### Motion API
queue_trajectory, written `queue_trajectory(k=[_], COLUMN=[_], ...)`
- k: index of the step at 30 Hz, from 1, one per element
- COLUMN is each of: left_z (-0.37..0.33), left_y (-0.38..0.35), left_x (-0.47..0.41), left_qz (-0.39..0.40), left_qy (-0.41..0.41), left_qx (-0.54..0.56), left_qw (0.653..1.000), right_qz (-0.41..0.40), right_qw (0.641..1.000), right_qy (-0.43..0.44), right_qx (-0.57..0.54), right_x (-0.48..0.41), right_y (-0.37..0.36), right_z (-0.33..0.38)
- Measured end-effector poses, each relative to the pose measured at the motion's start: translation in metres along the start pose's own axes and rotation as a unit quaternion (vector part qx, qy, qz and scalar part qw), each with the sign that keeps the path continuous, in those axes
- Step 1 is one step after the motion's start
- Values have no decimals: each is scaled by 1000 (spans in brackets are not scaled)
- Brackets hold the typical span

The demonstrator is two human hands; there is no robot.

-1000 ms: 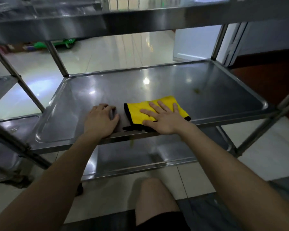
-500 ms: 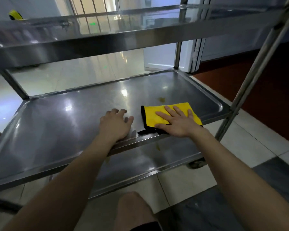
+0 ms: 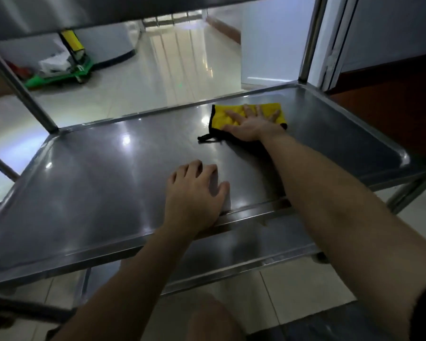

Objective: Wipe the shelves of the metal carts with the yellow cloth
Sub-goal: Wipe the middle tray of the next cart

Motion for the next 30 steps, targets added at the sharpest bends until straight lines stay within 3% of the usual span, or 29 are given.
queue_trajectory(k=[7,16,22,30], left_z=[0,-9,-5,-2], left_y=[0,12,11,8], left_x=[-1,3,1,-4], left_qz=[-10,21,34,68], left_qy=[21,33,25,18], left_qx=[-7,-6,5,-26], left_qw=[1000,999,999,997], right_qz=[14,-7,1,11], right_qw=[1000,999,998,1000], right_qy=[19,37,62,-21], right_qx=[13,24,27,3], right_x=[2,157,190,193], right_y=[-5,-74,-67,-35], right_z=[20,-25,-40,-181])
Point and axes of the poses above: each hand's wrist, its own x-axis away from the middle knuckle, its own y-axis out of the back of the hand, z = x × y, the point moved 4 cm from there along -x, towards the middle knuckle, and after that the axes turned 9 degrees about z, right-handed, at the moved point
